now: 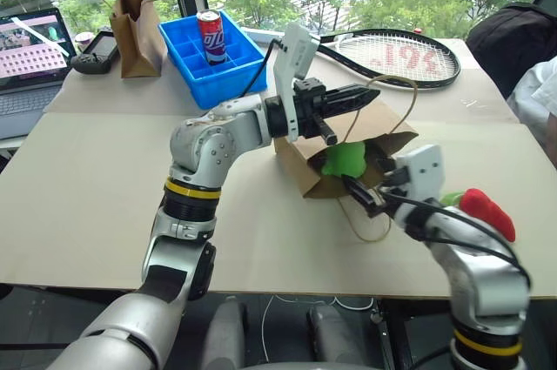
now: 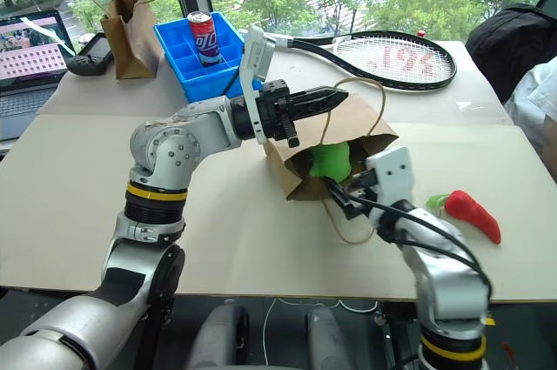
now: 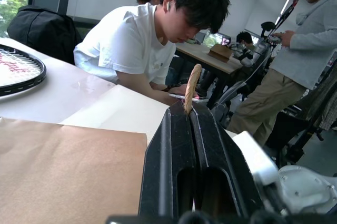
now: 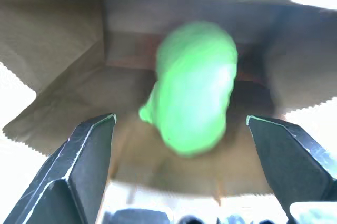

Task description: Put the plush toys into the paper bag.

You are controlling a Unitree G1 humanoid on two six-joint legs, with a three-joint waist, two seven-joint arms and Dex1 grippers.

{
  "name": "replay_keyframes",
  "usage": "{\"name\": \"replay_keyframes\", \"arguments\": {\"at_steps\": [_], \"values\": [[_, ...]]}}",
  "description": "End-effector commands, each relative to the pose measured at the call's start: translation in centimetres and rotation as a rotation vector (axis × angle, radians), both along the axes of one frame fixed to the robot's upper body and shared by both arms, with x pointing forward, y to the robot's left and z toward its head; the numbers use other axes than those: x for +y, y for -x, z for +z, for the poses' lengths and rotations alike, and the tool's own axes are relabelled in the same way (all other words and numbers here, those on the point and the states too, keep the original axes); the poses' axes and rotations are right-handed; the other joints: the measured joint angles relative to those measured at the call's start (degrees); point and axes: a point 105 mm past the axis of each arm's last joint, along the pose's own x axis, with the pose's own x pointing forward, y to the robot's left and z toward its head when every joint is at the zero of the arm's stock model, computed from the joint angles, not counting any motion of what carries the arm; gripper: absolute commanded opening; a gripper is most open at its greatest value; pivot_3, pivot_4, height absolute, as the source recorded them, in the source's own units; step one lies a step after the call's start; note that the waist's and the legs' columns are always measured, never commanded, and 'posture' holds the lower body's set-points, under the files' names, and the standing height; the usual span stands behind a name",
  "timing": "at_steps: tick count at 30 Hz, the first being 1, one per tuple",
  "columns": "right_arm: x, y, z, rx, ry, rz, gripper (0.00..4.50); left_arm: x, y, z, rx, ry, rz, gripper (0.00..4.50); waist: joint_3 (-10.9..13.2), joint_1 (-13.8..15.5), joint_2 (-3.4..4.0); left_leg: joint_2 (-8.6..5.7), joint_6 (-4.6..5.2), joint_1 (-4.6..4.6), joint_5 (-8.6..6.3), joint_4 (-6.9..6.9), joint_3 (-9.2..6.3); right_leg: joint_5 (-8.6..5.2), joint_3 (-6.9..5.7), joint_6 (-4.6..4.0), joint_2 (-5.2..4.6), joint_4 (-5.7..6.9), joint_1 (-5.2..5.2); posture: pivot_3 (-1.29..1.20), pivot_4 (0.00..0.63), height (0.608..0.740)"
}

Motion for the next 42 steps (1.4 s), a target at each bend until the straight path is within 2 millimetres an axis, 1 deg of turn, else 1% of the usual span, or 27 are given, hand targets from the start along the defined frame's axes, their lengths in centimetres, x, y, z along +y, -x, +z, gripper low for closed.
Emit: {"name": "replay_keyframes", "arguments": {"at_steps": [1,2,4,5,6,7,10,13,14,15,16,17,18,23,24,26,27,29,30,33,34,37,40,42], "values": [[-5.6,1.4,2.4,-0.036,0.028,-0.169,4.43,-0.1,0.3,0.9,-0.042,0.019,-0.015,0.00,0.0,0.0,0.00,0.00,0.00,0.00,0.00,0.00,-0.02,0.00,-0.02,0.00,0.00,-0.01,0.01,0.00,0.150,0.663],[-7.9,1.4,2.1,-0.012,0.078,-0.264,4.43,-0.2,0.4,0.8,-0.042,0.020,-0.017,0.00,0.0,0.0,0.00,0.00,0.00,0.00,0.00,0.00,-0.03,0.00,-0.02,0.00,0.00,-0.02,0.02,0.00,0.150,0.663],[-10.9,1.7,1.6,0.026,0.152,-0.380,4.43,-0.2,0.4,0.8,-0.043,0.019,-0.020,0.00,0.0,0.1,-0.01,-0.02,0.00,0.01,0.00,0.00,-0.03,-0.01,-0.02,0.00,-0.01,-0.05,0.04,0.00,0.150,0.663],[-11.9,1.7,1.1,0.046,0.172,-0.414,4.43,-0.3,0.5,0.7,-0.044,0.018,-0.022,0.00,0.0,0.1,-0.01,-0.03,0.00,0.01,0.00,0.00,-0.02,-0.01,-0.02,0.00,-0.02,-0.07,0.04,0.00,0.150,0.663],[-13.1,1.8,-0.4,0.099,0.193,-0.447,4.43,-0.4,0.5,0.7,-0.044,0.018,-0.023,0.00,0.0,0.1,-0.01,-0.03,0.00,0.01,0.00,0.00,-0.01,-0.01,-0.01,0.00,-0.04,-0.08,0.05,0.00,0.150,0.663],[-14.1,1.7,-1.7,0.133,0.176,-0.477,4.43,-0.4,0.6,0.7,-0.045,0.018,-0.024,0.00,0.0,0.1,-0.01,-0.04,0.00,0.01,0.00,0.00,-0.01,-0.01,0.00,0.01,-0.03,-0.08,0.04,0.00,0.150,0.663],[-16.3,1.4,-4.5,0.180,0.119,-0.553,4.43,-0.5,0.6,0.7,-0.049,0.018,-0.021,0.00,0.0,-0.3,-0.01,-0.04,0.01,0.05,0.00,0.00,0.00,-0.01,0.03,0.01,-0.03,-0.07,0.05,0.00,0.150,0.663],[-17.9,1.6,-6.7,0.226,0.094,-0.618,4.43,-0.5,0.5,0.7,-0.055,0.018,-0.014,0.00,0.0,-0.6,0.13,-0.07,0.01,0.07,0.01,0.00,0.01,-0.01,0.07,0.01,-0.03,-0.04,0.05,0.00,0.150,0.663],[-18.2,1.8,-7.6,0.251,0.101,-0.626,4.20,-0.4,0.5,0.8,-0.056,0.018,-0.010,0.00,0.0,-0.6,0.14,-0.07,0.01,0.08,0.01,0.00,0.01,-0.01,0.08,0.01,-0.03,-0.04,0.06,0.00,0.150,0.663],[-18.3,2.0,-8.1,0.262,0.068,-0.634,3.91,-0.4,0.5,0.8,-0.058,0.018,-0.006,0.00,0.0,-0.6,0.13,-0.07,0.01,0.07,0.01,0.00,0.01,-0.01,0.07,0.02,-0.03,-0.04,0.06,0.00,0.150,0.663],[-18.4,2.2,-8.5,0.269,0.051,-0.638,3.78,-0.3,0.4,0.8,-0.058,0.018,-0.003,0.00,0.0,-0.6,0.13,-0.07,0.01,0.07,0.01,0.00,0.01,-0.01,0.07,0.02,-0.03,-0.04,0.06,0.00,0.150,0.663],[-18.3,2.3,-8.7,0.269,0.048,-0.625,3.34,-0.2,0.4,0.8,-0.059,0.018,0.002,0.00,0.0,-0.6,0.13,-0.07,0.01,0.07,0.01,0.00,0.00,-0.02,0.06,0.03,-0.03,-0.04,0.08,0.00,0.150,0.663],[-18.0,2.3,-8.6,0.261,0.034,-0.607,3.00,-0.2,0.3,0.8,-0.060,0.017,0.006,0.00,0.0,-0.5,0.13,-0.07,0.01,0.07,0.01,0.00,-0.01,-0.02,0.06,0.04,-0.03,-0.04,0.11,0.00,0.150,0.663],[-15.0,2.2,-6.2,0.198,0.017,-0.436,1.31,-0.2,-0.1,1.4,-0.070,0.031,0.018,0.00,0.0,-0.4,0.13,-0.10,0.02,0.09,0.01,0.01,-0.03,-0.07,0.07,0.13,-0.03,-0.06,0.19,0.00,0.150,0.663],[-14.4,2.1,-5.4,0.176,0.034,-0.400,1.04,-0.3,-0.1,1.6,-0.071,0.036,0.017,0.00,0.0,-0.4,0.13,-0.10,0.02,0.10,0.01,0.01,-0.04,-0.08,0.07,0.13,-0.02,-0.06,0.19,0.00,0.150,0.663],[-12.8,2.0,-3.2,0.120,0.077,-0.309,0.28,-0.5,-0.1,1.9,-0.073,0.046,0.011,0.00,0.0,-0.8,0.16,-0.10,0.02,0.11,0.01,0.01,-0.04,-0.09,0.08,0.16,-0.02,-0.06,0.19,0.00,0.150,0.663],[-11.7,1.9,-2.0,0.093,0.098,-0.259,0.04,-0.6,-0.1,2.0,-0.073,0.050,0.009,0.00,0.0,-0.9,0.19,-0.11,0.02,0.12,0.01,0.00,-0.04,-0.10,0.09,0.18,-0.02,-0.06,0.19,0.00,0.150,0.663],[-9.1,1.9,-0.1,0.062,0.113,-0.138,0.04,-0.7,-0.1,2.2,-0.071,0.058,0.005,0.00,0.0,-1.2,0.21,-0.12,0.02,0.12,0.01,0.00,-0.05,-0.15,0.09,0.27,-0.02,-0.05,0.19,0.00,0.150,0.663],[-8.0,2.0,0.5,0.059,0.114,-0.092,0.04,-0.7,-0.1,2.2,-0.071,0.059,0.004,0.00,0.0,-1.3,0.20,-0.11,0.02,0.13,0.01,0.00,-0.08,-0.18,0.08,0.32,-0.01,-0.05,0.21,0.00,0.150,0.663],[-4.1,2.3,1.5,0.077,0.114,0.068,0.04,-0.8,0.0,2.2,-0.070,0.058,-0.001,0.00,0.0,-1.4,0.19,-0.12,0.02,0.16,0.01,0.00,-0.20,-0.20,0.03,0.34,0.01,-0.06,0.28,0.00,0.150,0.663],[-2.8,2.1,1.6,0.082,0.114,0.109,0.04,-0.8,0.0,2.2,-0.072,0.057,-0.005,0.00,0.1,-1.4,0.15,-0.12,0.02,0.18,0.01,0.00,-0.22,-0.20,0.00,0.34,0.01,-0.07,0.32,0.00,0.150,0.663],[-0.2,1.1,1.7,0.084,0.126,0.173,0.04,-0.9,0.1,2.3,-0.074,0.058,-0.012,0.00,0.1,-1.3,0.10,-0.15,0.02,0.19,0.01,0.00,-0.23,-0.20,0.01,0.34,0.00,-0.11,0.36,0.00,0.150,0.663],[1.9,-0.3,1.3,0.086,0.132,0.218,0.04,-1.0,0.2,2.5,-0.077,0.061,-0.018,0.00,0.1,-1.3,0.07,-0.18,0.03,0.18,0.02,0.00,-0.23,-0.19,0.04,0.32,-0.01,-0.21,0.40,0.00,0.150,0.663],[3.4,-1.5,0.6,0.083,0.154,0.252,0.04,-1.0,0.3,2.5,-0.078,0.061,-0.025,0.00,0.1,-1.2,0.05,-0.18,0.03,0.16,0.02,-0.01,-0.25,-0.15,0.01,0.25,0.00,-0.27,0.42,0.00,0.150,0.663]]}}
